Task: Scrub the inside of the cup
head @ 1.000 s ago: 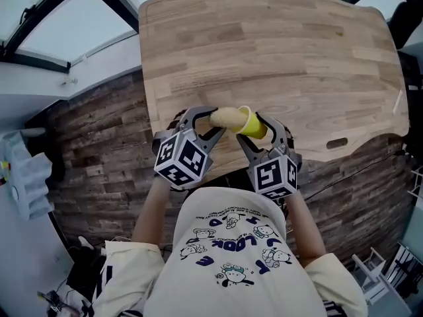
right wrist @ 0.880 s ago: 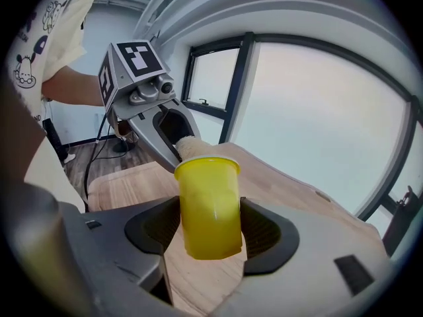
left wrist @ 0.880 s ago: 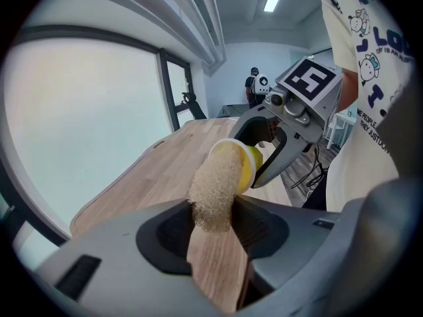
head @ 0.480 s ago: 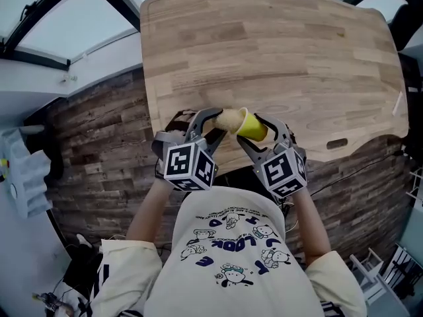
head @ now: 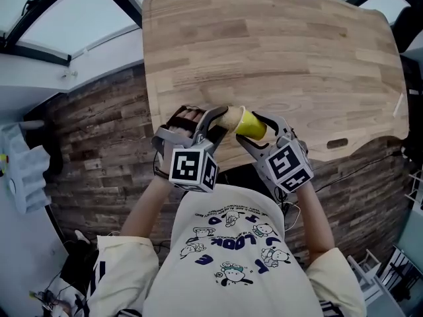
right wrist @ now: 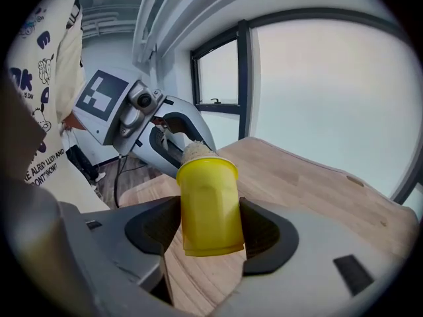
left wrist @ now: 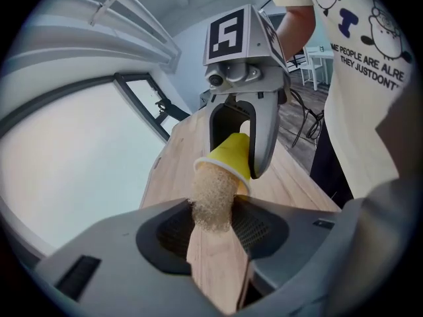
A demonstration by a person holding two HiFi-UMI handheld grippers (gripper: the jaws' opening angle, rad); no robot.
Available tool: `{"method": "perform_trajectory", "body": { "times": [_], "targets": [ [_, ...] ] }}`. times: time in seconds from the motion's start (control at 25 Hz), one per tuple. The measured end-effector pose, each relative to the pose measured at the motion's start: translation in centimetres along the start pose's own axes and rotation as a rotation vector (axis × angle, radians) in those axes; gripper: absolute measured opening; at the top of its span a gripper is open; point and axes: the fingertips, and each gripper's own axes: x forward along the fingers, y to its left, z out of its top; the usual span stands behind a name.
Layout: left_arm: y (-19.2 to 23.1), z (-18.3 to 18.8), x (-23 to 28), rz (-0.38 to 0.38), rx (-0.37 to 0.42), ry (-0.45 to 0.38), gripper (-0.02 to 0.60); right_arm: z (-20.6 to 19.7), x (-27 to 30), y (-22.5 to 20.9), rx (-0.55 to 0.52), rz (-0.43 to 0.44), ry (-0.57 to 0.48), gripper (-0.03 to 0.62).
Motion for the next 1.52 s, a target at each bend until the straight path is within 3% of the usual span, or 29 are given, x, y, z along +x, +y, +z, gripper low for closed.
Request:
{"method": "perform_trajectory", "body": {
  "times": [0.36, 0.88, 1.52],
  "targets": [
    [-0.3, 0.4, -0.2, 0.011, 0.063, 0.003, 0.190, 0.1, 0.2, 0.3, -0.066, 0.036, 0.044, 0.270],
    [-1.0, 0.1, -0.1, -0.049, 0.009, 0.014, 0.190, 0.1, 0.7, 0.9, -0.247, 0.037, 0.107, 0.267],
    [-3.0, -0.2, 0.0, -0.246, -0.241, -0.002, 0.189, -0.6, 0.7, 2.1, -0.489, 0.015, 0.166, 0.266]
  ]
}}
